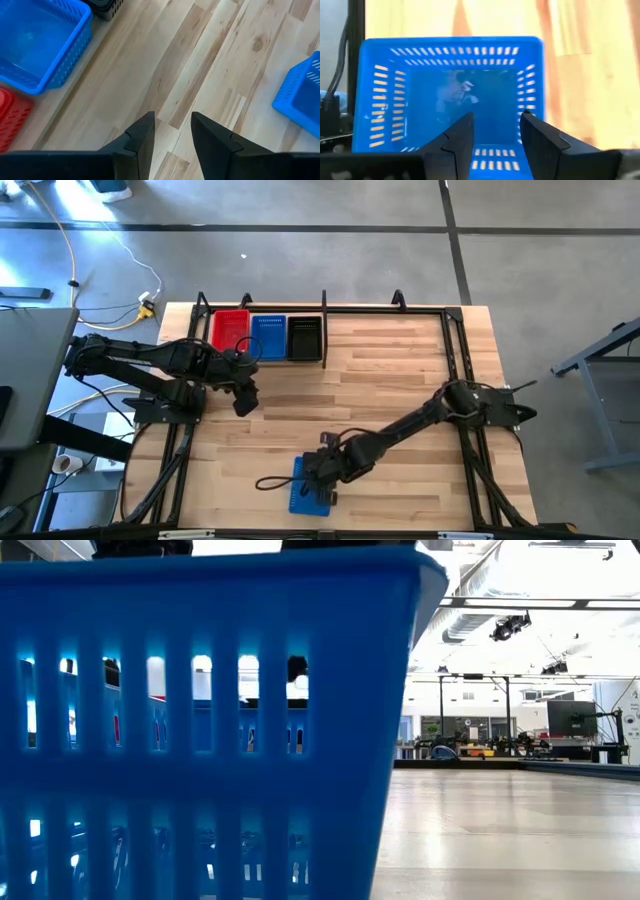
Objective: Stack baskets on shelf by color
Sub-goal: Stack the blue bin on the other blue bin
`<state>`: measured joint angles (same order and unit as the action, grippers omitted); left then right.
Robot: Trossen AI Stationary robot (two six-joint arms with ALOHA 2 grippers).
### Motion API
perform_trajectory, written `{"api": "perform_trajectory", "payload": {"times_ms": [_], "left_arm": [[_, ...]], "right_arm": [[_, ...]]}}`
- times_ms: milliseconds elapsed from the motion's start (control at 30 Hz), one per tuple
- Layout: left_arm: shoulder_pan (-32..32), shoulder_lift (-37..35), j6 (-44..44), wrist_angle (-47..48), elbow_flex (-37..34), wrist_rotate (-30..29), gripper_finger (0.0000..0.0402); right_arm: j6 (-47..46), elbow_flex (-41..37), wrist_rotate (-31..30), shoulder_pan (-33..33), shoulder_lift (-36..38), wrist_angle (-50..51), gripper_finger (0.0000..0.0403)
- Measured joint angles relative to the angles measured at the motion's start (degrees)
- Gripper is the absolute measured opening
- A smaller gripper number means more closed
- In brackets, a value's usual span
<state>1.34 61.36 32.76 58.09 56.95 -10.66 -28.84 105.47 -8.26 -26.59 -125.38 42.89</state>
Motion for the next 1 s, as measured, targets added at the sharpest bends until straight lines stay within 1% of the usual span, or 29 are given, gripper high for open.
{"api": "perform_trajectory", "payload": {"times_ms": [167, 367, 600, 767, 1000], "left_arm": [[0.0, 0.0, -0.7, 0.0, 0.0, 0.0, 0.0117], [0.0, 0.0, -1.0, 0.0, 0.0, 0.0, 0.0117], [0.0, 0.0, -1.0, 0.2, 0.0, 0.0, 0.0117], [0.0, 0.0, -1.4, 0.2, 0.0, -0.1, 0.0117], [0.0, -0.1, -1.5, 0.1, 0.0, -0.1, 0.0117]], "right_arm": [[2.0, 1.1, -2.3, 1.3, 0.0, 4.0, 0.0142], [4.2, 1.1, -2.5, 3.5, -0.1, 6.3, 0.0142], [5.6, 1.0, 2.4, 4.0, -0.5, 6.0, 0.0142], [5.7, 0.8, 1.2, 3.5, -0.6, 5.8, 0.0142], [6.0, 0.5, 2.6, 3.8, -2.5, 5.9, 0.0140]]}}
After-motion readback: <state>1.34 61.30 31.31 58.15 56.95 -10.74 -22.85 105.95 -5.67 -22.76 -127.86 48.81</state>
